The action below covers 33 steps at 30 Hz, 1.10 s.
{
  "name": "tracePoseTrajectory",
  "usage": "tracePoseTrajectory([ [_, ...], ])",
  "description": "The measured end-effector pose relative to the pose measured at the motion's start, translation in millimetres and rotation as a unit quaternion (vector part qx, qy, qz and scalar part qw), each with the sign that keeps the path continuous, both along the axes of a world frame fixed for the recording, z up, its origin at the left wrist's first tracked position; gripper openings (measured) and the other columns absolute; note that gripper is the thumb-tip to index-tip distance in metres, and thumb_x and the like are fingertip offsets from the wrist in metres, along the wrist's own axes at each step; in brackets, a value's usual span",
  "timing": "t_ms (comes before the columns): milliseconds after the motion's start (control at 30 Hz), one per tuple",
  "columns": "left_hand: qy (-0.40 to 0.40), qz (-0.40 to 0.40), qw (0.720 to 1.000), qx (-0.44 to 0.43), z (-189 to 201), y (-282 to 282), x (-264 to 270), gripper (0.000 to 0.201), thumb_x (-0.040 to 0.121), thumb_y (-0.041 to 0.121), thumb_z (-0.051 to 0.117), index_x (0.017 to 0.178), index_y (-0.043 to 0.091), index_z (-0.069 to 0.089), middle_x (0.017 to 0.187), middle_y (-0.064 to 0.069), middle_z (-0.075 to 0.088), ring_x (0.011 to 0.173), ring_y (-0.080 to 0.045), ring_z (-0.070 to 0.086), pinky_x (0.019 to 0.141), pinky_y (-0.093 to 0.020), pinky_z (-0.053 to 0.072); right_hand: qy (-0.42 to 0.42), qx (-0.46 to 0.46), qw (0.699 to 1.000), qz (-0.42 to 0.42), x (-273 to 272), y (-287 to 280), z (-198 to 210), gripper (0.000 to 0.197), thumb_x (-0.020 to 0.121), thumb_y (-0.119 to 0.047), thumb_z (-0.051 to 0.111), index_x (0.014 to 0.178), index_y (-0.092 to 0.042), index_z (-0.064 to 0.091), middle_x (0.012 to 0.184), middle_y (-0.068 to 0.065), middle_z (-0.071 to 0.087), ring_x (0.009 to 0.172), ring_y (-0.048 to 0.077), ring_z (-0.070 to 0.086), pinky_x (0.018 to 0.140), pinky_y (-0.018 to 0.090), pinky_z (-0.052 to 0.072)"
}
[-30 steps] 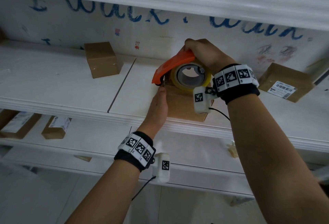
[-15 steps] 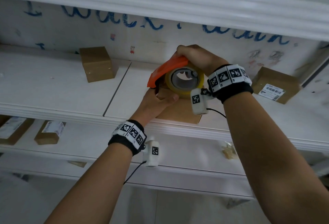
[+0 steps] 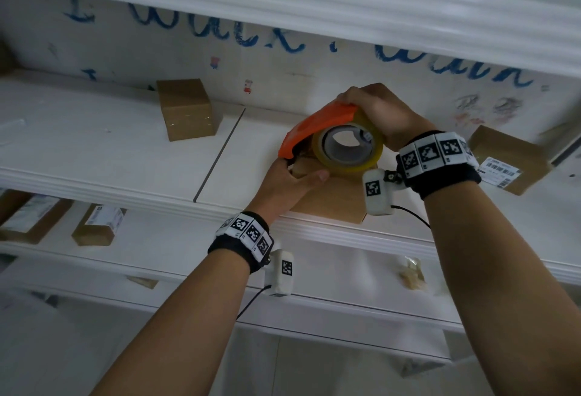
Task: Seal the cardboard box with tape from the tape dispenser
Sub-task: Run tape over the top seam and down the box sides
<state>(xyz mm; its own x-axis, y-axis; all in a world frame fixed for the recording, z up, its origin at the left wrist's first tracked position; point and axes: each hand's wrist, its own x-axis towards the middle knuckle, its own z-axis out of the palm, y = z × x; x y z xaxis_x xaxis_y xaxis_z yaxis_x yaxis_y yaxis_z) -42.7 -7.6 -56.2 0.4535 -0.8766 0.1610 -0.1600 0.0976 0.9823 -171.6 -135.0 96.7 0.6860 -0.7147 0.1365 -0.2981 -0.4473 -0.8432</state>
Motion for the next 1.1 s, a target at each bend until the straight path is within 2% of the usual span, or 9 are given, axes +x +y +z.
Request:
tracePoseTrajectory([
  [67, 0.003, -0.004, 1.0, 0.003, -1, -1, 0, 0.051, 0.086, 0.033, 0.084, 0.124, 0.046, 0.052, 0.117, 0.03, 0.062, 0.1, 0.026, 0.058, 0.087, -0.005, 0.044, -0.011, 0.027, 0.999, -0.025, 0, -7, -4, 0.05, 0.077, -0.057, 0.067, 0.088, -0.008, 0.072, 0.08, 0.013, 0.071, 0.076, 0.027, 0.069, 0.082, 0.041, 0.054],
  [200, 0.002, -0.008, 1.0, 0.003, 0, -1, 1, 0.051, 0.088, 0.029, 0.083, 0.124, 0.045, 0.051, 0.116, 0.031, 0.06, 0.098, 0.026, 0.057, 0.084, -0.001, 0.042, -0.021, 0.084, 0.994, -0.061, 2, -19, -8, 0.088, 0.066, -0.07, 0.072, 0.123, -0.003, 0.065, 0.102, 0.018, 0.073, 0.089, 0.031, 0.074, 0.095, 0.049, 0.059],
  [333, 0.001, -0.002, 1.0, 0.002, -1, -2, 1, 0.054, 0.086, 0.033, 0.084, 0.129, 0.041, 0.051, 0.12, 0.027, 0.061, 0.111, 0.012, 0.057, 0.097, -0.014, 0.043, -0.012, 0.056, 0.997, -0.054, 1, -17, -6, 0.081, 0.069, -0.069, 0.068, 0.118, -0.004, 0.068, 0.096, 0.016, 0.074, 0.085, 0.028, 0.074, 0.093, 0.047, 0.058],
  [433, -0.004, 0.001, 1.0, -0.005, -1, -2, 2, 0.068, 0.077, 0.048, 0.086, 0.136, 0.038, 0.053, 0.127, 0.02, 0.063, 0.123, -0.002, 0.059, 0.106, -0.026, 0.044, 0.005, 0.025, 0.999, -0.043, 0, -16, -3, 0.071, 0.079, -0.066, 0.065, 0.115, -0.005, 0.07, 0.094, 0.013, 0.074, 0.085, 0.026, 0.073, 0.093, 0.045, 0.057],
  [533, -0.007, 0.005, 1.0, -0.009, -2, -4, 2, 0.077, 0.069, 0.059, 0.085, 0.136, 0.038, 0.055, 0.13, 0.017, 0.065, 0.124, -0.004, 0.059, 0.109, -0.03, 0.045, 0.016, 0.005, 0.999, -0.032, -2, -17, 0, 0.065, 0.083, -0.062, 0.062, 0.111, -0.004, 0.073, 0.089, 0.012, 0.074, 0.081, 0.025, 0.072, 0.093, 0.044, 0.056],
  [633, -0.017, 0.007, 1.0, -0.011, -5, -5, 4, 0.084, 0.069, 0.063, 0.086, 0.141, 0.032, 0.058, 0.133, 0.014, 0.067, 0.126, -0.006, 0.061, 0.112, -0.036, 0.047, 0.02, 0.014, 0.999, -0.021, -3, -21, 1, 0.07, 0.077, -0.065, 0.063, 0.11, -0.004, 0.073, 0.087, 0.012, 0.074, 0.078, 0.025, 0.072, 0.093, 0.045, 0.055],
  [800, -0.021, 0.0, 1.0, -0.014, -6, -6, 4, 0.08, 0.075, 0.056, 0.086, 0.145, 0.033, 0.055, 0.135, 0.015, 0.065, 0.126, -0.002, 0.059, 0.111, -0.032, 0.046, 0.042, 0.006, 0.999, -0.011, -9, -30, 1, 0.066, 0.074, -0.064, 0.064, 0.105, -0.007, 0.074, 0.088, 0.011, 0.074, 0.082, 0.024, 0.071, 0.092, 0.041, 0.054],
  [967, -0.025, -0.002, 0.999, -0.02, -6, -6, 5, 0.09, 0.072, 0.064, 0.084, 0.149, 0.03, 0.053, 0.138, 0.011, 0.065, 0.13, -0.007, 0.059, 0.114, -0.04, 0.046, 0.058, -0.021, 0.998, 0.027, -11, -29, 3, 0.072, 0.082, -0.054, 0.058, 0.1, 0.016, 0.064, 0.08, 0.02, 0.061, 0.074, 0.029, 0.058, 0.081, 0.039, 0.045],
  [1100, -0.029, -0.001, 0.999, -0.021, -6, -7, 5, 0.091, 0.07, 0.066, 0.085, 0.148, 0.031, 0.054, 0.137, 0.011, 0.066, 0.129, -0.008, 0.06, 0.114, -0.043, 0.046, 0.072, -0.029, 0.996, 0.032, -12, -29, 5, 0.073, 0.083, -0.054, 0.055, 0.098, 0.017, 0.06, 0.079, 0.018, 0.058, 0.073, 0.028, 0.056, 0.079, 0.038, 0.043],
])
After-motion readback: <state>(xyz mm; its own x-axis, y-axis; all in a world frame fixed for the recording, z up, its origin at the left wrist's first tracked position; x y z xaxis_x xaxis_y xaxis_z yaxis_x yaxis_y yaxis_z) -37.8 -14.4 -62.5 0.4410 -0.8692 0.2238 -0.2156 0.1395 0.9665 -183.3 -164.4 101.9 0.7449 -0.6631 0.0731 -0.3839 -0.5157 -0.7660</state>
